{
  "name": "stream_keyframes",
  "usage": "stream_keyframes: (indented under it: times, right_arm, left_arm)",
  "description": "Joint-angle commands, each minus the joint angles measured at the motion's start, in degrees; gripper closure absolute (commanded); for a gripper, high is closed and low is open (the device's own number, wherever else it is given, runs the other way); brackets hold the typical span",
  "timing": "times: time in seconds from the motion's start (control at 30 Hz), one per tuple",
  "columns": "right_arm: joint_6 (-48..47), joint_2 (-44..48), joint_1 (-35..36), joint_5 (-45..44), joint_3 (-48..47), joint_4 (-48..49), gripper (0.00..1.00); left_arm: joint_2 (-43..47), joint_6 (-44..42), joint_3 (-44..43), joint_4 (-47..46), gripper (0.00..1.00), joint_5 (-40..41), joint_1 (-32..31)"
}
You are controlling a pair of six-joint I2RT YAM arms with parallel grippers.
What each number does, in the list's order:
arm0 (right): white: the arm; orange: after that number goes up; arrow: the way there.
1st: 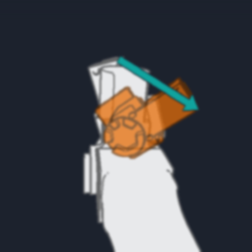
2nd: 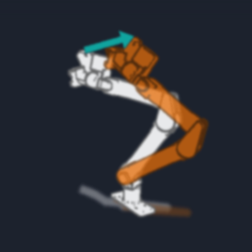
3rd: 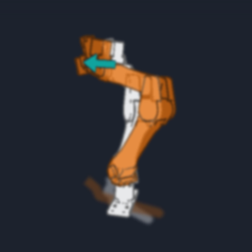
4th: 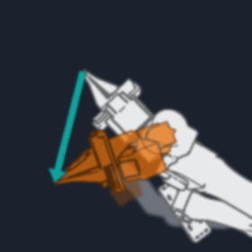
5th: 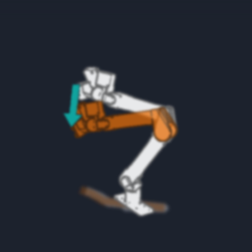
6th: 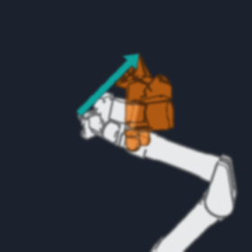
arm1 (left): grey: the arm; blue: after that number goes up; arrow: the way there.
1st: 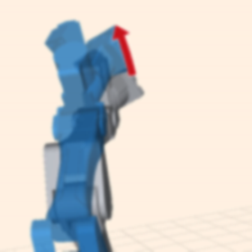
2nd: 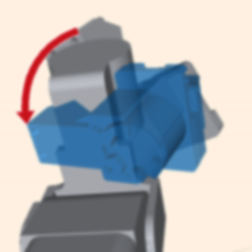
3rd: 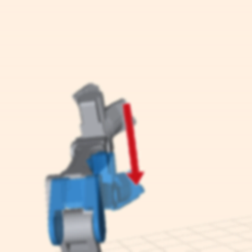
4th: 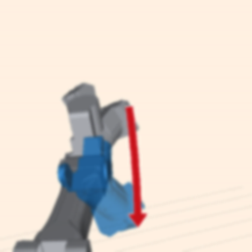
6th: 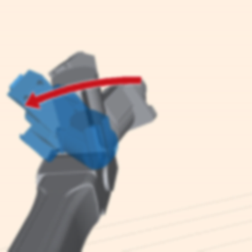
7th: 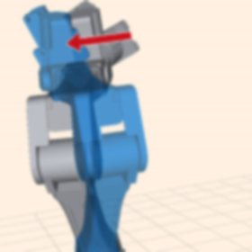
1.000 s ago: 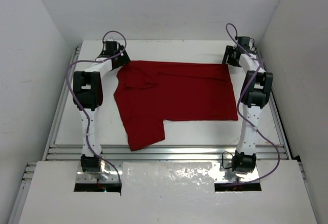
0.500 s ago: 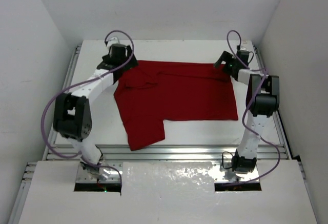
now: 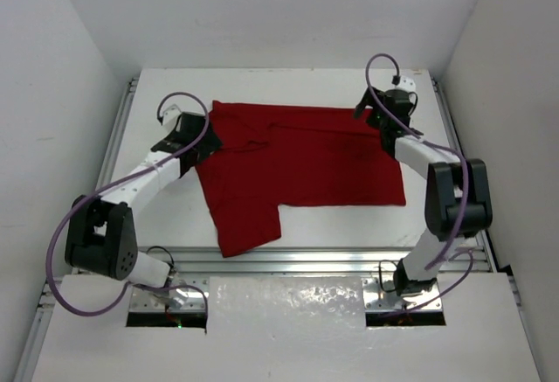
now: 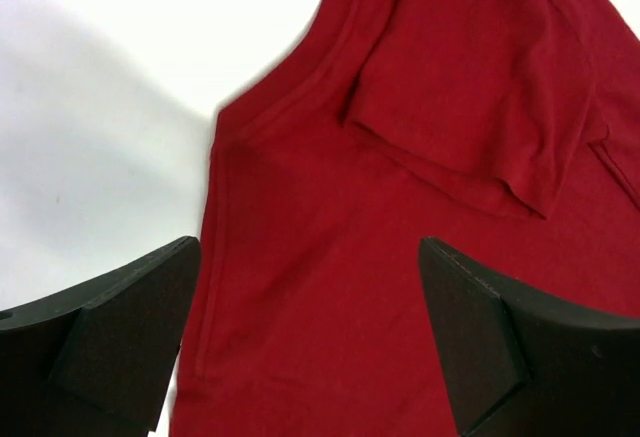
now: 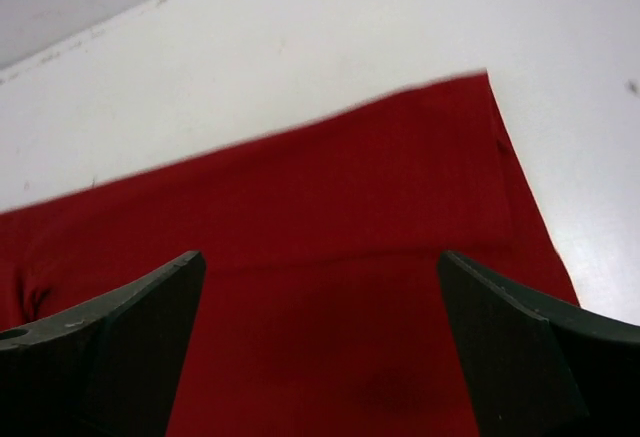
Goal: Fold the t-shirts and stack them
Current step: Fold the flattened tshirt in 1/3 of the way, then grap the side of the flattened tshirt closest away from the robot with both arms
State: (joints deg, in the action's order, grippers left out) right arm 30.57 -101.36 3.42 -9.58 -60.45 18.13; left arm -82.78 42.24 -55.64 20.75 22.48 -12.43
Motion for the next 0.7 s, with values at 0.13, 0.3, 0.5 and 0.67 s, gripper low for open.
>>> stream_keyframes:
  times: [0.13, 0.3, 0.5, 0.67]
  right_arm:
    - [5.6, 16.2, 1.9, 1.5, 10.3, -23.9, 0.01]
    - [4.0, 30.3, 1.9, 11.2, 21.1, -24.8, 0.01]
    - [1.0, 36.3, 1.9, 14.7, 22.4, -29.7, 0.01]
    - [-1.1, 39.1, 1.9, 16.5, 23.3, -31.7, 0.01]
  left_arm:
    - [9.3, 11.9, 4.7, 14.9, 0.12, -7.1, -3.2]
    - [14.8, 19.8, 13.1, 18.5, 0.24, -7.5, -15.7]
    - [13.4, 27.7, 14.9, 28.2, 0.25, -4.0, -28.7]
    - [14.0, 32.8, 17.9, 31.0, 0.29, -3.7, -34.6]
